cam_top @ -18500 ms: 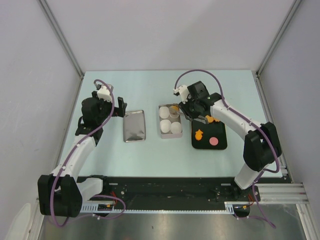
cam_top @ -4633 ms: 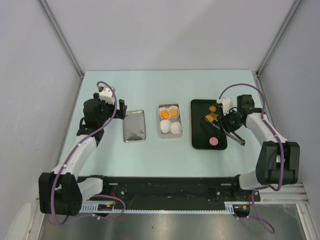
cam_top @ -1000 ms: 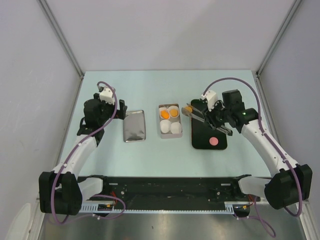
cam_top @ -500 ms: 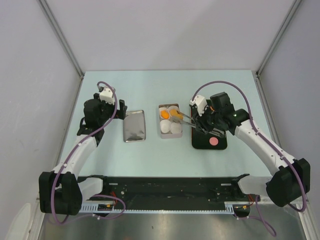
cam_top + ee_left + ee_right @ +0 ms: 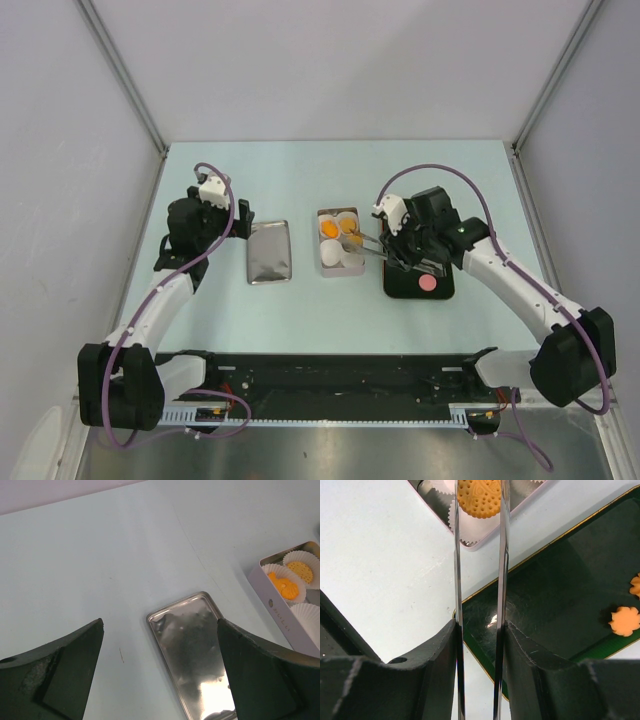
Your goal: Pack the cookies
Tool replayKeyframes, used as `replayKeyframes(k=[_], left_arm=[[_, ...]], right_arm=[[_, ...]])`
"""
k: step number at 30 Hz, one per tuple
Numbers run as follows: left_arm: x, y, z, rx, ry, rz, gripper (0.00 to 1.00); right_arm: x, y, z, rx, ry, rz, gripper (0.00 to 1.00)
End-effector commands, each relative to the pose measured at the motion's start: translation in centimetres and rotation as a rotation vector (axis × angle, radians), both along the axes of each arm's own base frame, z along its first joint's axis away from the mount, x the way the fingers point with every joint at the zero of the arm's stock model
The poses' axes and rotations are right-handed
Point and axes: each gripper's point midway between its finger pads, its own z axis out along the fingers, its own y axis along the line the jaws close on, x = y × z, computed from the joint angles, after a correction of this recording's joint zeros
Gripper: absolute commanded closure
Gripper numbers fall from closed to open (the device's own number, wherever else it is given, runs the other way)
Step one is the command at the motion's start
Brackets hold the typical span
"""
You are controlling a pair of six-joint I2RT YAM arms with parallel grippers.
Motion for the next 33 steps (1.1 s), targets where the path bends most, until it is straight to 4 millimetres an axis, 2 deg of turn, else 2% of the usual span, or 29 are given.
replayKeyframes(k=[1,9,24,33], left_arm=[[0.1,-0.4,1.1,0.011,-0.050,-0.022,0.00],[0.1,-0.4,1.0,0.011,-0.047,-0.023,0.00],[0.1,-0.3,0.9,0.013,-0.047,-0.019,0.00],[0.1,-0.3,1.0,0.013,-0.047,-0.019,0.00]], right_arm=[[0.6,0.7,0.2,0.015,-0.033,0.002,0.78],[0.0,0.8,-1.2,-0.005,-0.011,0.013,0.77],[0.1,0.7,-3.0,-0.035,0.010,0.015,0.75],[0.1,0.6,-3.3,-0.043,0.011,0.017,0.65]])
